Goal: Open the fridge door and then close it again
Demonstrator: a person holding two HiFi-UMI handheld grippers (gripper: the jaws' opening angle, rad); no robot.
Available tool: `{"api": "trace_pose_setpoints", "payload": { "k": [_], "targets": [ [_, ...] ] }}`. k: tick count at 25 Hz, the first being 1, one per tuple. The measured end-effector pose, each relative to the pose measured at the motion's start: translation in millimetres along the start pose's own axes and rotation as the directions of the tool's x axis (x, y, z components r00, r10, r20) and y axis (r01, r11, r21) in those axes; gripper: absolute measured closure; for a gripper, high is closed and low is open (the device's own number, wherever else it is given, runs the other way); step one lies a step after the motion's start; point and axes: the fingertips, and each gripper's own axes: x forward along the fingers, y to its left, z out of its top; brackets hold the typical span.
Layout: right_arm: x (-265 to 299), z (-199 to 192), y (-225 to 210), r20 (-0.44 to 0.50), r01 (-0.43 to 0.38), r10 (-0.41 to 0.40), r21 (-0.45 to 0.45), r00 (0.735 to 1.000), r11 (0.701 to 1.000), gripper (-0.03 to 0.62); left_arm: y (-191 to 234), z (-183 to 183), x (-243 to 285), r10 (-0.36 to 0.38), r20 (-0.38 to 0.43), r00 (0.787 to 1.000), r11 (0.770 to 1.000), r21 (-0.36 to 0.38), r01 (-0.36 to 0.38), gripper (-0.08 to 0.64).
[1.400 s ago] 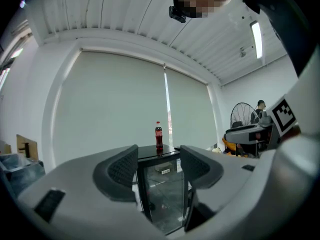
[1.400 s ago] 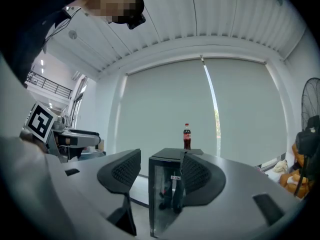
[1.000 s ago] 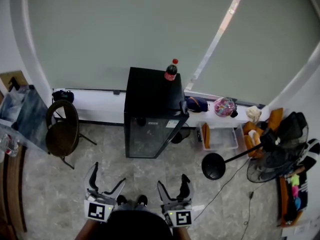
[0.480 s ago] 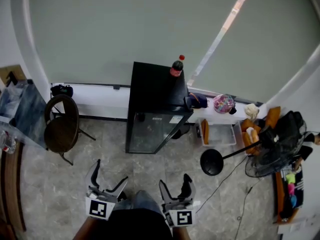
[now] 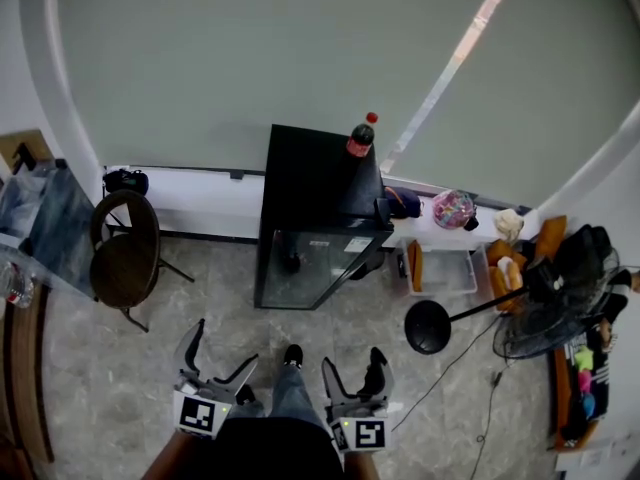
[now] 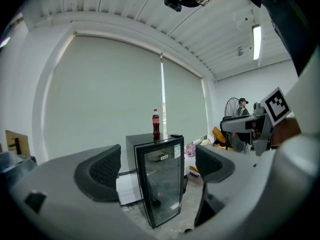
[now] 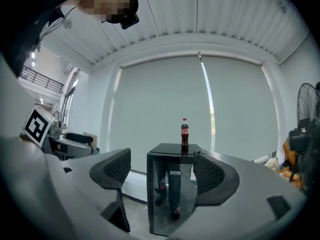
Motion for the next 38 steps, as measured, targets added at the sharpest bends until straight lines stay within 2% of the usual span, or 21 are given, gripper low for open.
{"api": "trace_pose_setpoints", "payload": {
  "k": [4,8,13,18,22,26,31,38],
  "targets": [
    [22,1,-16,0.009,-0.008,0.008,-0.002,1.0,1.0,0.206,1,0,27,-0.012,-0.009,1.0,0.999,0.034,0.013,0.106],
    [52,7,-41,0.038,-0.018,0.019,-0.018,0.999,1.0,0.206,-3,0,61,-0.023,-0.028,0.999,1.0,0.001,0.023,0.106],
    [100,10,-68,0.037,-0.068,0.069,-0.024,0.997,0.997,0.206,8,5,113,0.024,-0.045,0.999,0.999,0.022,-0.023,0.106],
    [152,15,-92,0.033,-0.167,0.169,-0.049,0.985,0.985,0.206,17,-6,162,0.087,-0.105,0.991,0.996,0.025,-0.085,0.106],
    [191,17,-107,0.024,-0.246,0.248,-0.069,0.968,0.967,0.206,25,-37,196,0.111,-0.149,0.983,0.993,0.065,-0.103,0.107],
    [217,9,-107,-0.013,-0.304,0.304,-0.07,0.953,0.95,0.206,37,-75,220,0.107,-0.239,0.965,0.994,0.031,-0.103,0.107],
    [241,-6,-96,-0.047,-0.336,0.333,-0.08,0.942,0.939,0.207,58,-138,247,0.032,-0.325,0.945,0.996,-0.066,-0.057,0.107],
    [276,-21,-51,-0.106,-0.409,0.396,-0.178,0.912,0.895,0.222,85,-216,281,-0.064,-0.444,0.894,0.994,-0.108,0.018,0.136]
  ]
}}
